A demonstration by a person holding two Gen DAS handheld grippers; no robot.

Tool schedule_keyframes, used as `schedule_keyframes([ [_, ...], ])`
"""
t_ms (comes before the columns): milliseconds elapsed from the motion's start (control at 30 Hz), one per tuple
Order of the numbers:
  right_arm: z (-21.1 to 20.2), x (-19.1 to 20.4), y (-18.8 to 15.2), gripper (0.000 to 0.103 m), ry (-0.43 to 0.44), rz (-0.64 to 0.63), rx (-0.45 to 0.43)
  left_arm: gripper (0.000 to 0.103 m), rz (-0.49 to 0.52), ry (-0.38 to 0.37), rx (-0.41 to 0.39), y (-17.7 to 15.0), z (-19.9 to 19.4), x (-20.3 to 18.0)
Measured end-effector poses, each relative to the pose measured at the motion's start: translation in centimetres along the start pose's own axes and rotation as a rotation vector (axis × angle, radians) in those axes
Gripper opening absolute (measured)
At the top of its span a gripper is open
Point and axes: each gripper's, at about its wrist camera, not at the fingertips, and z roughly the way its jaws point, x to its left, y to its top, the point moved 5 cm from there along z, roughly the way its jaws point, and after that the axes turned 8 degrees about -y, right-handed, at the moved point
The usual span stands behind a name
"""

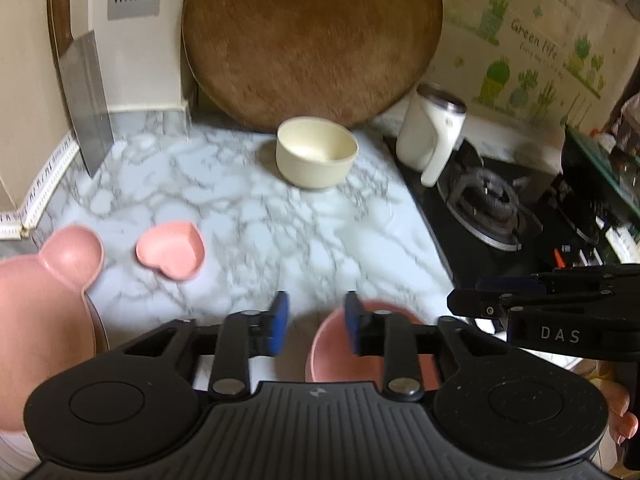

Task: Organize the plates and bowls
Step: 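Move both open grippers over the cream bowl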

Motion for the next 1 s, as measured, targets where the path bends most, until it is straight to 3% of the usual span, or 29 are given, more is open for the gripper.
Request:
schedule_keyframes([
  [100,-0.1,-0.2,1.1,0.048,0.004,-0.009,-0.026,0.061,0.001,0.008,-0.042,1.2,-0.3,0.0],
  [233,0.2,-0.6,2.8,0.054,0.009,-0.011,-0.053,0.061,0.008,0.020,-0.064,2.7,-0.1,0.0],
  [333,0.6,-0.9,4.1,0.065,0.017,-0.011,-0.071,0.061,0.008,0.027,-0.074,3.7,0.3,0.1],
  [400,0.9,-1.1,5.0,0.068,0.021,-0.017,-0.083,0.067,0.009,0.038,-0.082,4.4,0.7,0.3],
  [467,1.3,-1.1,5.8,0.079,0.031,-0.026,-0.093,0.070,0.007,0.048,-0.090,4.9,1.1,0.4],
  [733,3.3,-1.8,8.3,0.103,0.042,-0.048,-0.155,0.074,-0.013,0.070,-0.111,6.9,3.0,1.4],
  [1000,6.9,-3.4,10.6,0.103,0.021,-0.028,-0.127,0.077,-0.054,0.110,-0.119,9.2,5.7,2.7],
])
